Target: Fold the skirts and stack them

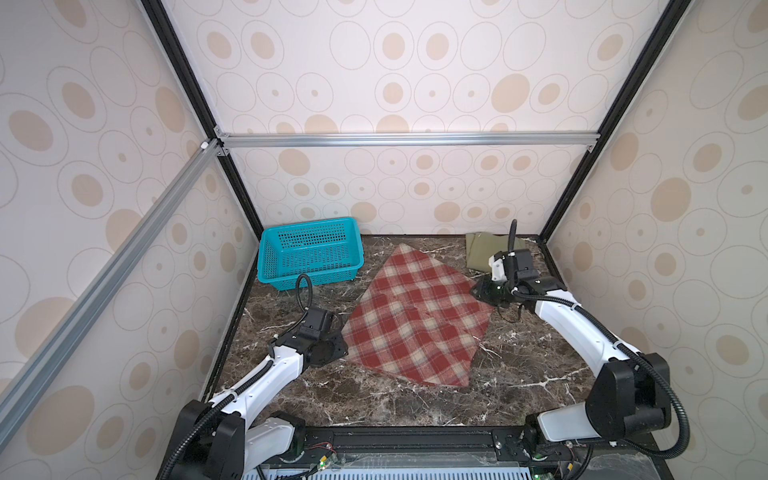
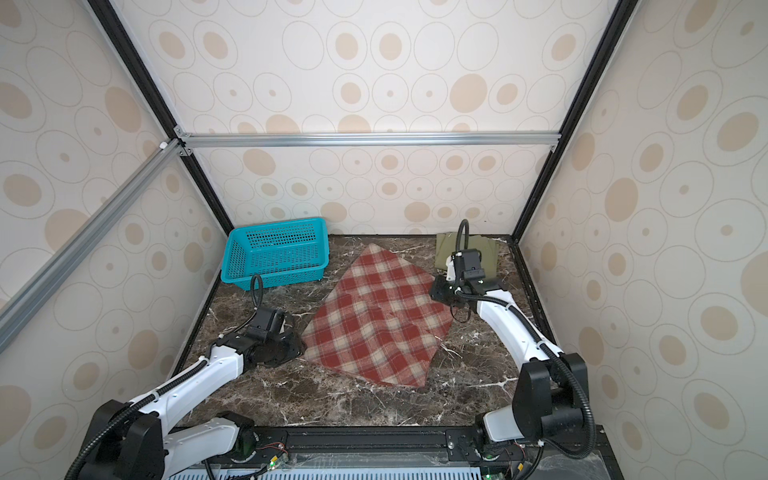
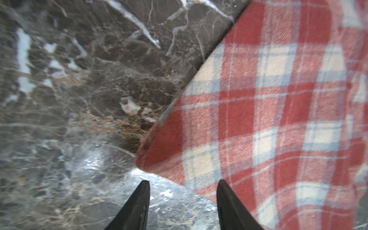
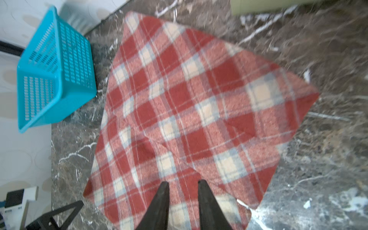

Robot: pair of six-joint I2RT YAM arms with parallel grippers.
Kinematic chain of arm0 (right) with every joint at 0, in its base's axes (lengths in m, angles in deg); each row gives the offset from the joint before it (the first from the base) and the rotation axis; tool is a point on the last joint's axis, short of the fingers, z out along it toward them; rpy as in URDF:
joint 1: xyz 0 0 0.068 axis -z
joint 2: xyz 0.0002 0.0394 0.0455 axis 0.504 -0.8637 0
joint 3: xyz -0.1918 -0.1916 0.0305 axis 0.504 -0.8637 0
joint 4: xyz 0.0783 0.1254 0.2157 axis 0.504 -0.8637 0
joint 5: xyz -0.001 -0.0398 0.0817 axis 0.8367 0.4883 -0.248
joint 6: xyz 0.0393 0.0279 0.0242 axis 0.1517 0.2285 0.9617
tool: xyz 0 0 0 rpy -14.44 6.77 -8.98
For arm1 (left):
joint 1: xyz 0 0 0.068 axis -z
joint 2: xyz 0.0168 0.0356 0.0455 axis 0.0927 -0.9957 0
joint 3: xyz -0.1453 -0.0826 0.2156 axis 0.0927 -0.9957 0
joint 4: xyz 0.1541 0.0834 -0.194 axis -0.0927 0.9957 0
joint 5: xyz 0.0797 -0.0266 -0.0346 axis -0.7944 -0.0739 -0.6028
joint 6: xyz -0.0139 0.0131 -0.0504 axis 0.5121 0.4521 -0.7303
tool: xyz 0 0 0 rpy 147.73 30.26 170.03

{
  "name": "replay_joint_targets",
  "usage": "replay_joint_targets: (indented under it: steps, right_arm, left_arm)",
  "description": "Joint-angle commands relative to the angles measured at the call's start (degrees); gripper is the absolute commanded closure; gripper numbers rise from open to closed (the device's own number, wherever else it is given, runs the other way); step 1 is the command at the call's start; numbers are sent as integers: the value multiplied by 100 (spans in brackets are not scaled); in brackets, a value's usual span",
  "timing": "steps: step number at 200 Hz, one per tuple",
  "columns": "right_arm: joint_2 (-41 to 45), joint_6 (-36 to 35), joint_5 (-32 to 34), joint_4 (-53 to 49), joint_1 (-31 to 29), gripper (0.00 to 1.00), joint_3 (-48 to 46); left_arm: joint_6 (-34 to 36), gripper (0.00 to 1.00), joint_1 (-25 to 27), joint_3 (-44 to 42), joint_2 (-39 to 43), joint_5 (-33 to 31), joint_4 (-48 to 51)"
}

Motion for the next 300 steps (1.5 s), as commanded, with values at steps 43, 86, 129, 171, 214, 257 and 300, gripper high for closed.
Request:
replay_joint_targets:
  steps: [43, 86, 129, 171, 214, 257, 300]
  right_arm:
    - [-55, 69, -229, -184, -148, 74, -186]
    - [-255, 43, -291, -223, -205, 75, 43]
    - [-463, 86, -431, -218, -266, 75, 157]
    - [-555, 86, -501, -256, -284, 76, 263]
    - [-432, -120, -289, -587, -406, 76, 313]
    - [79, -660, 487, -1600, -1408, 68, 179]
    - [853, -728, 1290, -2286, -2938, 59, -392]
  left_arm:
    - [-42, 48, -169, -409, 173, -27, -147]
    - [-235, 50, -289, -612, 121, -55, -509]
    - [-292, 54, -459, -691, 94, -160, -824]
    - [-289, 63, -494, -691, -244, -19, -1236]
    - [-227, 92, -499, -691, -363, -29, -1305]
    - [-142, 100, -581, -667, -64, -310, -1057]
    - [22, 100, -747, -536, 120, -368, -893]
